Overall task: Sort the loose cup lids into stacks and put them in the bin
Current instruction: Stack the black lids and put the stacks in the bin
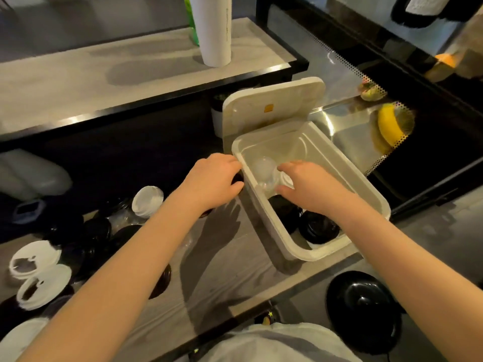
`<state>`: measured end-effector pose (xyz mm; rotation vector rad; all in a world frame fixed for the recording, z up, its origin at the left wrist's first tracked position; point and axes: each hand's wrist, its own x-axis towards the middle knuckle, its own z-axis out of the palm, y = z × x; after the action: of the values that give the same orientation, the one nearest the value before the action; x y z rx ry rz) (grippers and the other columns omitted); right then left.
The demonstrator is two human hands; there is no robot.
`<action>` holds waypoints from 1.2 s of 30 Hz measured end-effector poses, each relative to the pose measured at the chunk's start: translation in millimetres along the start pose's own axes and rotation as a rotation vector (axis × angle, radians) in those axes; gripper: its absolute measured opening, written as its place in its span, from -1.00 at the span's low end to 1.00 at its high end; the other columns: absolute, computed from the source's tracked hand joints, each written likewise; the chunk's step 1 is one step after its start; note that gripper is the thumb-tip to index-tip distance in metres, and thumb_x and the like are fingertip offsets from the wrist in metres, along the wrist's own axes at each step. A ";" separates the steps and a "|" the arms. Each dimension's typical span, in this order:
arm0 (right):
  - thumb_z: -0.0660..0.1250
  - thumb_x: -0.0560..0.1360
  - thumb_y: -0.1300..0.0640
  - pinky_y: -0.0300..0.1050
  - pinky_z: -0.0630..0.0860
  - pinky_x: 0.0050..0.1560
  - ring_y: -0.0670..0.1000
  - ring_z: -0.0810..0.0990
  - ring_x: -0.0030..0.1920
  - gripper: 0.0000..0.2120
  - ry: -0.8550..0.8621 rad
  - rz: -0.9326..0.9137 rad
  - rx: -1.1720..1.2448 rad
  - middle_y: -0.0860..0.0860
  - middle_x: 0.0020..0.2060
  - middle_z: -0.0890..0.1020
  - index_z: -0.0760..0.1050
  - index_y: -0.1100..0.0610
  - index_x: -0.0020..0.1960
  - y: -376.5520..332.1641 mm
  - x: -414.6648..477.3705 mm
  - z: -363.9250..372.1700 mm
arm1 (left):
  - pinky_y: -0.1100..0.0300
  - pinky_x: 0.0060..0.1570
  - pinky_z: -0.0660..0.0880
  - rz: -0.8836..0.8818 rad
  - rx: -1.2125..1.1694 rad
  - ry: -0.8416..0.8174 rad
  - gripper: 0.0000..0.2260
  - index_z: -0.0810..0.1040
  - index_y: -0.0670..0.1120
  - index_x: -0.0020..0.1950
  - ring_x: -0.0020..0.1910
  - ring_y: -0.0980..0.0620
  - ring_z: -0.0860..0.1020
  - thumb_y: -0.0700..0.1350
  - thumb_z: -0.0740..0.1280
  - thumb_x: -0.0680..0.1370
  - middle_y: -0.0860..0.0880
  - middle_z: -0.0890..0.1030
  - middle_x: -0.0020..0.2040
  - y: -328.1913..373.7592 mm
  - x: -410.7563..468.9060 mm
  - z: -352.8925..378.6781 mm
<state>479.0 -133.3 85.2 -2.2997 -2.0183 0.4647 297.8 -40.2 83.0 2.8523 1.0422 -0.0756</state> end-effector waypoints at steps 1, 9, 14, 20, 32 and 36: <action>0.22 0.56 -0.04 0.02 0.45 0.18 0.13 0.46 0.24 -0.54 0.036 -0.028 -0.012 0.09 0.28 0.48 0.32 0.11 0.40 -13.5 -1.4 -0.8 | -0.02 0.18 0.46 -0.023 -0.018 0.011 -0.62 0.43 -0.07 0.35 0.30 -0.03 0.40 0.04 0.21 0.57 -0.04 0.47 0.31 -7.7 -13.5 -3.2; 0.25 0.54 -0.02 -0.05 0.44 0.15 0.08 0.48 0.22 -0.58 0.075 -0.217 0.080 0.06 0.22 0.52 0.39 0.11 0.35 -113.4 16.0 46.5 | -0.02 0.25 0.38 -0.338 -0.143 -0.066 -0.58 0.39 -0.06 0.38 0.37 -0.06 0.33 0.05 0.25 0.55 -0.03 0.39 0.40 -98.7 -109.6 25.2; 0.27 0.53 0.01 -0.01 0.47 0.13 0.12 0.46 0.22 -0.56 -0.058 -0.155 0.100 0.10 0.26 0.47 0.37 0.13 0.37 -145.4 43.0 101.7 | -0.07 0.10 0.49 -0.475 -0.249 -0.173 -0.66 0.48 -0.08 0.26 0.16 -0.09 0.47 0.00 0.29 0.51 -0.06 0.51 0.20 -145.6 -147.9 59.6; 0.30 0.51 -0.06 0.08 0.38 0.25 0.24 0.33 0.32 -0.43 -0.110 0.107 0.234 0.17 0.32 0.36 0.26 0.18 0.41 -148.4 89.0 148.2 | -0.05 0.26 0.39 -0.568 -0.351 -0.235 -0.58 0.37 -0.08 0.38 0.33 -0.11 0.34 -0.01 0.27 0.54 -0.07 0.40 0.34 -176.2 -141.1 90.0; 0.46 0.39 0.00 0.00 0.34 0.33 0.16 0.35 0.35 -0.28 0.024 0.177 0.486 0.12 0.35 0.36 0.22 0.08 0.44 -132.1 127.3 192.9 | -0.08 0.46 0.02 -0.475 -0.345 -0.377 -0.33 -0.11 -0.06 0.55 0.53 -0.08 -0.05 0.13 0.15 0.59 -0.03 -0.11 0.57 -172.0 -95.4 119.0; 0.50 0.36 0.05 -0.13 0.27 0.34 0.09 0.27 0.40 -0.19 0.028 0.191 0.587 0.10 0.40 0.27 0.17 0.14 0.47 -125.6 114.7 197.4 | -0.11 0.47 0.02 -0.475 -0.371 -0.314 -0.34 -0.10 -0.05 0.55 0.53 -0.06 -0.01 0.14 0.15 0.59 -0.01 -0.09 0.57 -160.6 -103.5 129.6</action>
<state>320.1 -34.4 -96.2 -2.1010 -1.3947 0.8893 113.6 0.8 -50.2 2.1358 1.4528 -0.3173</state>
